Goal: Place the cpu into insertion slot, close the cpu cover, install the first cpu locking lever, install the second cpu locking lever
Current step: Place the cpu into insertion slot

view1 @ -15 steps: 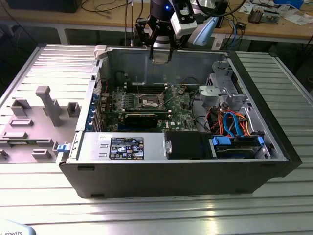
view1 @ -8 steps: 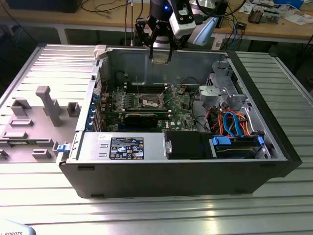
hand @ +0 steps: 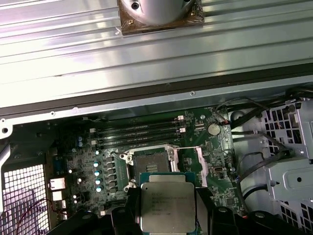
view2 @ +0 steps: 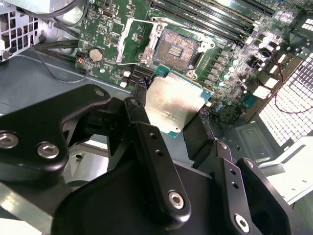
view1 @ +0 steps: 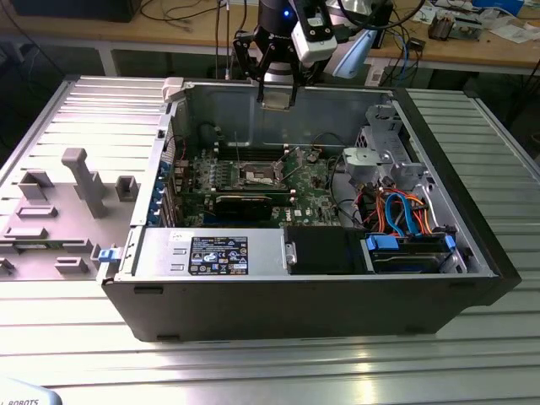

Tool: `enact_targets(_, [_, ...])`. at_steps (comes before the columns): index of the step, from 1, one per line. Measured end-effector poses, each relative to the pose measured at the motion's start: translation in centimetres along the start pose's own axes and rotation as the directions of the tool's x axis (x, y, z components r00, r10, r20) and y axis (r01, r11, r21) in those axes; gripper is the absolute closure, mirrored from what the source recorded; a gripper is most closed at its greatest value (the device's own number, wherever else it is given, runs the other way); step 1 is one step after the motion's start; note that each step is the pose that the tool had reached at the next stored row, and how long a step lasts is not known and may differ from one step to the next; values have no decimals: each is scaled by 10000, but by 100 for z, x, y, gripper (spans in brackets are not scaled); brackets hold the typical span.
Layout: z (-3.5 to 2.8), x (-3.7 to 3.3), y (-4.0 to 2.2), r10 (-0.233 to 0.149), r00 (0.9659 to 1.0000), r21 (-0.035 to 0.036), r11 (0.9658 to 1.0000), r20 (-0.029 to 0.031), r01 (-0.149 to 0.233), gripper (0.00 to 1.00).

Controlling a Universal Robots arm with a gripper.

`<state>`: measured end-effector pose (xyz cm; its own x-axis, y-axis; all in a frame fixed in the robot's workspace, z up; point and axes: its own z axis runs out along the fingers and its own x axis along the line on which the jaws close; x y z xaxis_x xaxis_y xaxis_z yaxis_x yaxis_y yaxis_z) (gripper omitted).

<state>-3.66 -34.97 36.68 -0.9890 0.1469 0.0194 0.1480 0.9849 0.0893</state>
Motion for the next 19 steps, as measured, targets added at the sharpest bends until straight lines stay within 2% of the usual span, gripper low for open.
enact_targets(3, [1, 0, 0, 70, 10000, -1, 10000, 6, -70, 45])
enact_targets(7, [2, 0, 0, 495, 9988, -11, 9988, 44, -495, 45])
enact_targets(13, [2, 0, -1, 615, 9981, -14, 9981, 56, -615, 45])
enact_targets(19, [6, 0, -3, 1282, 9917, -35, 9918, 114, -1281, 45])
